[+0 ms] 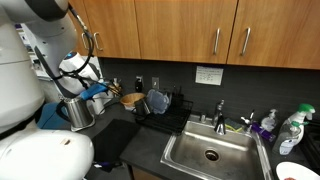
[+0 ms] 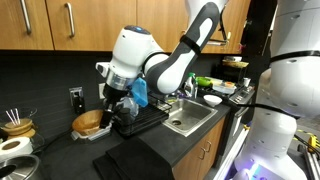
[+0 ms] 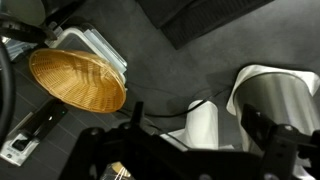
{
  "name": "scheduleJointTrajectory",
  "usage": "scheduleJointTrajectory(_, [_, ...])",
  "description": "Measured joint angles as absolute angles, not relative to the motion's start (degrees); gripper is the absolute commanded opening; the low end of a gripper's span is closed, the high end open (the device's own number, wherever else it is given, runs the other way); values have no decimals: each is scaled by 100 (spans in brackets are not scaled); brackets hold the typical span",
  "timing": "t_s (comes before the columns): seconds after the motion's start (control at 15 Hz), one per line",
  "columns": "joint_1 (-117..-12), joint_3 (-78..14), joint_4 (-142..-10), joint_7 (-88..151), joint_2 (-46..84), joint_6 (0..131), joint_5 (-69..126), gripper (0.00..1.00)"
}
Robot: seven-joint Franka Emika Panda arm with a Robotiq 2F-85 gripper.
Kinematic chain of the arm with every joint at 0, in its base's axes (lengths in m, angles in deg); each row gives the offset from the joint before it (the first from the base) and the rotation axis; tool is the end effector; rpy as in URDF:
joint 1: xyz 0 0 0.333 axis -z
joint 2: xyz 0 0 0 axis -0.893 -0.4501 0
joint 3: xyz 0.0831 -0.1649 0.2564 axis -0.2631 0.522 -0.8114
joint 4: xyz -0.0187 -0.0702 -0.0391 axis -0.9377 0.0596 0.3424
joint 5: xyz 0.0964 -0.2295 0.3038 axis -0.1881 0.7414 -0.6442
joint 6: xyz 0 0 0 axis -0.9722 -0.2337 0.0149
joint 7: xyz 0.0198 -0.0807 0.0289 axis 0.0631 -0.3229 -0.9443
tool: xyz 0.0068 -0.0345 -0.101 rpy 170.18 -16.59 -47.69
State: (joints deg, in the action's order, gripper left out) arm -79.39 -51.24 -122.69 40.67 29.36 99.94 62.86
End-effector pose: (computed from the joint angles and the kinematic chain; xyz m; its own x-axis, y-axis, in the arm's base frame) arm 0.4178 0.3036 0.3005 0.5211 0.7684 0.3715 0.7447 -0.6220 0.2420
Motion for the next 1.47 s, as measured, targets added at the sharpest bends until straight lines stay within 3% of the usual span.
scheduleJointTrajectory(0.2, [-7709, -4965, -12450, 4140, 2797, 10846, 6233, 100])
scheduleJointTrajectory(0.47, [-7648, -4970, -12541, 4168, 2572, 11057, 6163, 100])
scheduleJointTrajectory(1.07, [-7710, -5639, -12816, 4111, 2707, 9571, 5000, 100])
scheduleJointTrajectory(1.47, [-7568, -5608, -12644, 3761, 2681, 9520, 4926, 100])
